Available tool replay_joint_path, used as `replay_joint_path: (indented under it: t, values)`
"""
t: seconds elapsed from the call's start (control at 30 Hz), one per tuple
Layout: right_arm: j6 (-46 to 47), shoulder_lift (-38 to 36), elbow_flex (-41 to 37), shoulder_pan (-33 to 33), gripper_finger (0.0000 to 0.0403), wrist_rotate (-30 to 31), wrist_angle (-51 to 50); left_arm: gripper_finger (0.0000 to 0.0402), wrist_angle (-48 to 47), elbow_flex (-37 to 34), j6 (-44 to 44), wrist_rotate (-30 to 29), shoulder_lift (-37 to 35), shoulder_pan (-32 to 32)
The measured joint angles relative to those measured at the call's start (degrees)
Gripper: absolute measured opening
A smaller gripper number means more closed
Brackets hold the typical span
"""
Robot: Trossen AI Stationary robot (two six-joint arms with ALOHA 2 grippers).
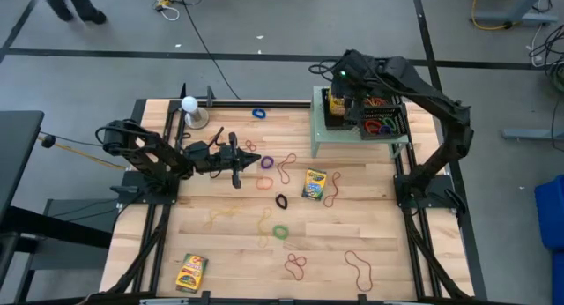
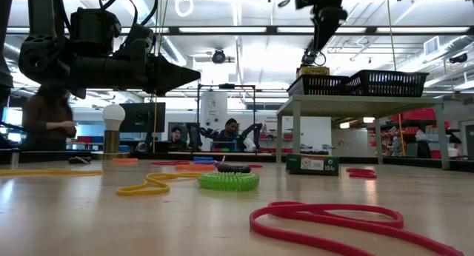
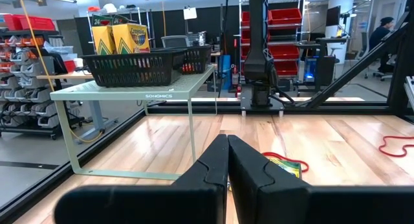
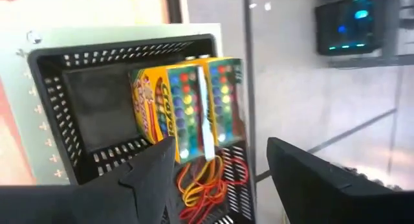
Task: Pick & Place Office Desk Supplies
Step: Put the orange rubber band into the bottom right black bin on the shelf
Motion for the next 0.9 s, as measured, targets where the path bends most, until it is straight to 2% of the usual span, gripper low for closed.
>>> replay_joint_path:
  t: [0.1, 0.2, 0.3, 0.5, 0.57, 0.73, 0.9]
  values:
    - [5.0, -2.6, 0.0, 2.0, 0.0246, -1.1, -0.7, 0.001, 0.0, 0.0, 0.0, 0.0, 0.0, 0.0]
    - [10.7, -6.5, -2.1, 4.2, 0.0216, -3.9, -0.4, 0.001, 0.0, 0.0, 0.1, 0.0, 0.0, 0.0]
    - [12.6, -13.7, -11.4, 7.4, 0.0164, -3.1, 5.2, 0.001, 0.0, 0.0, 0.1, 0.0, 0.0, 0.0]
    - [18.6, -28.7, -34.9, 14.6, 0.0041, -2.7, 23.5, 0.001, 0.0, 0.0, -0.4, 0.0, 0.0, 0.0]
    - [21.0, -32.5, -41.3, 16.9, 0.0012, -2.7, 29.4, 0.001, 0.0, 0.1, -1.4, 0.0, 0.0, 0.0]
    - [26.6, -38.2, -55.0, 23.1, 0.0018, -1.9, 44.6, 0.0011, -5.7, 3.0, -8.8, 2.8, 0.0, 0.1]
    - [27.9, -39.1, -65.6, 30.2, 0.0009, 1.1, 58.6, 0.0011, -16.9, 6.7, -8.8, 2.0, 0.0, -2.6]
